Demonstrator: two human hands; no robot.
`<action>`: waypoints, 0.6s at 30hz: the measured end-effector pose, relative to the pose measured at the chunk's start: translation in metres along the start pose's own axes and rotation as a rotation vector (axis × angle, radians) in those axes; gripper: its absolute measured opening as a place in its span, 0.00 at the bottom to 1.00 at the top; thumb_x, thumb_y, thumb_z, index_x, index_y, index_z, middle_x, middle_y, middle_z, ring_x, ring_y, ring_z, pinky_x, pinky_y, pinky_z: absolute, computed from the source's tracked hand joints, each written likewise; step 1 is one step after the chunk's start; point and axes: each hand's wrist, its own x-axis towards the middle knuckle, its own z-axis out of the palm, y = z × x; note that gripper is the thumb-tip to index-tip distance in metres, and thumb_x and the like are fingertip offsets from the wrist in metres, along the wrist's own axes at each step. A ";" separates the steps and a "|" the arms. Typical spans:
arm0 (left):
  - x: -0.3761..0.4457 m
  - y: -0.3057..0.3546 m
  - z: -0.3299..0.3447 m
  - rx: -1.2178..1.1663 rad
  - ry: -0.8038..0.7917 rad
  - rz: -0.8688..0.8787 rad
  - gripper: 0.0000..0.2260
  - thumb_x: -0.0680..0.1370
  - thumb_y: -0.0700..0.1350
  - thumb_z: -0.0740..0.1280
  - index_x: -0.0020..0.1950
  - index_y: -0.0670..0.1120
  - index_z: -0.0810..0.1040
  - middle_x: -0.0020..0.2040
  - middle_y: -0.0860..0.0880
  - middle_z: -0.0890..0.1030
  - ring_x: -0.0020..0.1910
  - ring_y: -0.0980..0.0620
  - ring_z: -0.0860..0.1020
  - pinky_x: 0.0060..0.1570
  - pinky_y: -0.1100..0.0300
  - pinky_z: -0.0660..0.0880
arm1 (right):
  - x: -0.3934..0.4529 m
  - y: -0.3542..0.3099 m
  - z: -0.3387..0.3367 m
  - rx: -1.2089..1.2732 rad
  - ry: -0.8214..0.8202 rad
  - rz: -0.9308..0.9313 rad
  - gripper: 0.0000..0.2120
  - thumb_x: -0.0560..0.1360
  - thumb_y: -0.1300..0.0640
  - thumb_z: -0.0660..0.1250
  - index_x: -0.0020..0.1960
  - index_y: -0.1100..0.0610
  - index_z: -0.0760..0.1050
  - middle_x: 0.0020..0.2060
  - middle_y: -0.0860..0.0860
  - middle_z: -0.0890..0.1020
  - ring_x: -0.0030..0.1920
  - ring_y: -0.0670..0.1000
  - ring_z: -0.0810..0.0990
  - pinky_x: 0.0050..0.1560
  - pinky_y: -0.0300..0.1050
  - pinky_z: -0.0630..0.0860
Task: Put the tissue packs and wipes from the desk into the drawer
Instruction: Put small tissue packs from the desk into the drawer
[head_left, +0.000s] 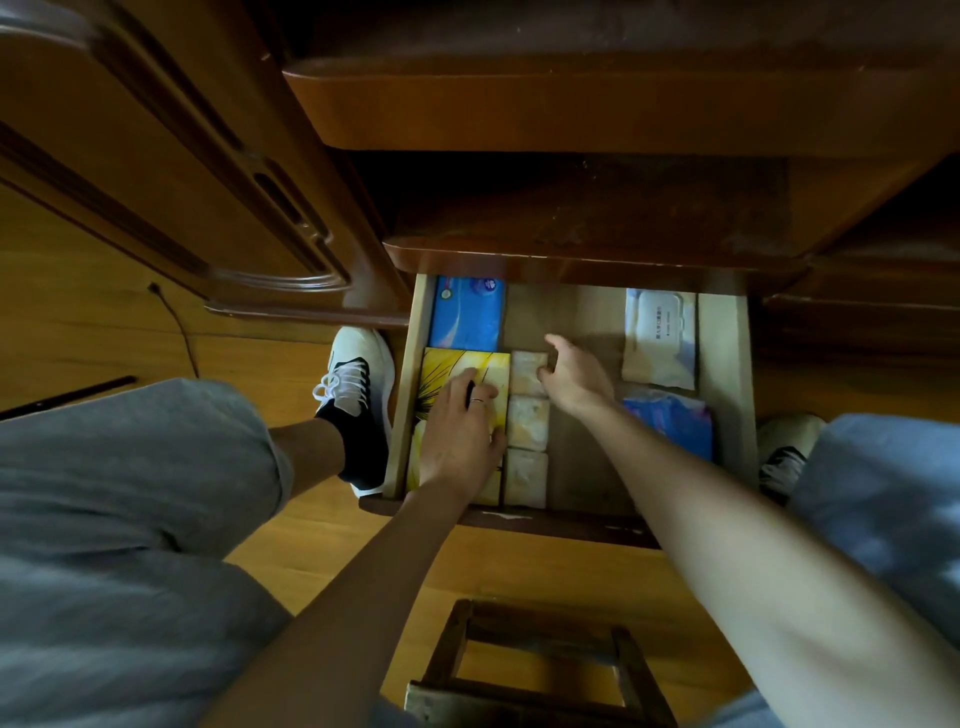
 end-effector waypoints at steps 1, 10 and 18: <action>0.002 0.002 -0.003 0.042 -0.015 0.020 0.23 0.75 0.47 0.72 0.69 0.46 0.73 0.73 0.46 0.68 0.74 0.46 0.63 0.71 0.52 0.67 | -0.007 0.000 -0.008 -0.005 0.038 0.021 0.27 0.80 0.48 0.65 0.78 0.47 0.64 0.64 0.50 0.80 0.61 0.54 0.80 0.56 0.54 0.79; 0.019 0.028 -0.086 0.117 -0.171 0.019 0.26 0.79 0.51 0.67 0.75 0.49 0.67 0.74 0.48 0.68 0.72 0.44 0.66 0.66 0.49 0.70 | -0.087 -0.017 -0.110 0.098 0.014 -0.146 0.15 0.79 0.52 0.66 0.65 0.46 0.78 0.62 0.45 0.82 0.61 0.48 0.80 0.63 0.50 0.76; 0.030 0.109 -0.267 0.019 0.516 0.355 0.15 0.79 0.46 0.66 0.65 0.50 0.78 0.65 0.51 0.76 0.61 0.49 0.75 0.52 0.54 0.76 | -0.175 -0.087 -0.296 0.042 0.621 -0.591 0.10 0.81 0.52 0.62 0.55 0.41 0.81 0.47 0.35 0.83 0.49 0.36 0.80 0.47 0.33 0.77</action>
